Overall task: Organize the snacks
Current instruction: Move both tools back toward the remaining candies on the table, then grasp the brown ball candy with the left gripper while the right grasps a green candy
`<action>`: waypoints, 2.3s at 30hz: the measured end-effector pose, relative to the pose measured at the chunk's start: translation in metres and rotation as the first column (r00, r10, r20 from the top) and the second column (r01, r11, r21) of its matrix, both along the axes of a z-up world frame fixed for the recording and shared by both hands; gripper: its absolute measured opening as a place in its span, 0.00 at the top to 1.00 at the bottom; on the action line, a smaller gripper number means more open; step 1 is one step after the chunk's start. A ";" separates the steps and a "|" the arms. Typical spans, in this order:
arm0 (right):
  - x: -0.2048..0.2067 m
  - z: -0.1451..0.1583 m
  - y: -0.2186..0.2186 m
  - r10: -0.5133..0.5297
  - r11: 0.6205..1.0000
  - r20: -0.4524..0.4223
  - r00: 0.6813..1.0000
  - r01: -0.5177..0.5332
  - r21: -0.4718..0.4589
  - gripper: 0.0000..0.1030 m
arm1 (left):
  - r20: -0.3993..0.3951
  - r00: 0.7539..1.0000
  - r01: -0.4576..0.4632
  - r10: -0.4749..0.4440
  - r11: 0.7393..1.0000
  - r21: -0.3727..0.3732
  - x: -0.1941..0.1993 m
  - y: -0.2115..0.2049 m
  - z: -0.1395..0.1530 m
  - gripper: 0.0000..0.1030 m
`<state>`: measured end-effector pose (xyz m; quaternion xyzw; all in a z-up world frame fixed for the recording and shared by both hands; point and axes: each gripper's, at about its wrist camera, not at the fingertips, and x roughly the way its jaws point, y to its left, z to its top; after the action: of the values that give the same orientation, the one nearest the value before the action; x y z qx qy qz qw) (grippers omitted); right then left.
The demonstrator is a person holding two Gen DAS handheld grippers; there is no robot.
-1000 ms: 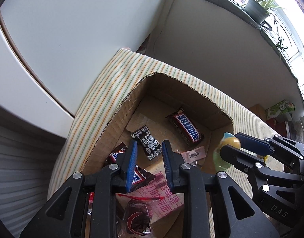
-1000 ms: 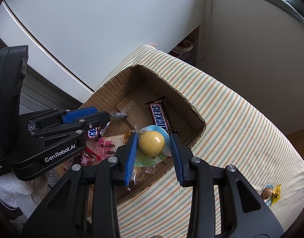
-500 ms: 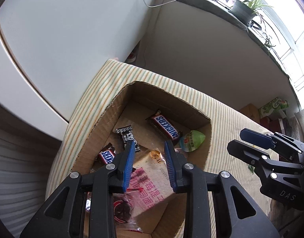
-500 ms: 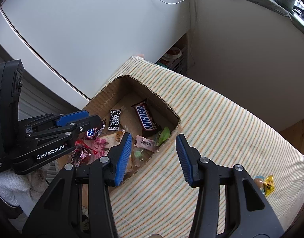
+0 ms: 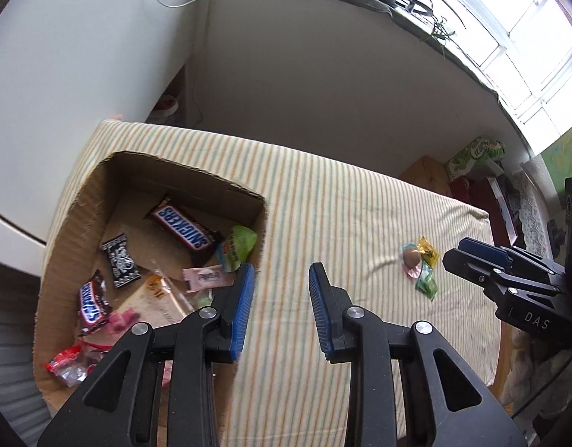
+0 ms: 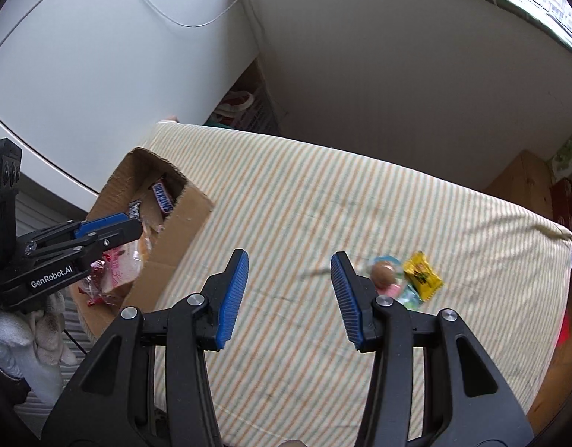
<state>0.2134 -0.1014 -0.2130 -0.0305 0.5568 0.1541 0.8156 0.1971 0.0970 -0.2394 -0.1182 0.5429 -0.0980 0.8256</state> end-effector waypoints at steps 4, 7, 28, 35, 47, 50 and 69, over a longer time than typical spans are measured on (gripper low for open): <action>-0.006 -0.009 -0.040 -0.060 0.998 -0.022 0.998 0.059 -0.023 0.53 | -0.014 0.998 0.054 -0.054 0.998 -0.015 0.006 -0.026 -0.007 0.72; -0.012 -0.020 -0.064 -0.089 0.995 -0.039 0.995 0.087 -0.048 0.53 | -0.027 0.995 0.095 -0.095 0.995 -0.027 0.009 -0.047 -0.012 0.72; -0.009 -0.097 -0.108 -0.080 0.996 -0.148 0.986 0.072 -0.056 0.53 | -0.125 0.945 0.296 -0.304 0.952 -0.073 0.046 -0.167 -0.070 0.72; -0.002 -0.106 -0.105 -0.070 0.997 -0.152 0.986 0.065 -0.035 0.53 | -0.144 0.936 0.312 -0.322 0.946 -0.086 0.054 -0.177 -0.082 0.72; 0.005 -0.111 -0.099 -0.055 0.998 -0.141 0.988 0.051 -0.031 0.53 | -0.149 0.935 0.300 -0.321 0.942 -0.150 0.063 -0.189 -0.087 0.72; 0.007 -0.113 -0.096 -0.051 0.998 -0.141 0.989 0.046 -0.039 0.53 | -0.154 0.935 0.296 -0.318 0.944 -0.148 0.065 -0.190 -0.088 0.72; 0.006 -0.111 -0.113 -0.068 0.997 -0.137 0.988 0.064 -0.037 0.77 | -0.128 0.935 0.318 -0.330 0.942 -0.109 0.067 -0.198 -0.086 0.73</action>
<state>0.2194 -0.2142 -0.3245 -0.0145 0.6152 0.1198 0.7791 0.2637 -0.1009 -0.3254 -0.0694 0.6087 -0.2474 0.7507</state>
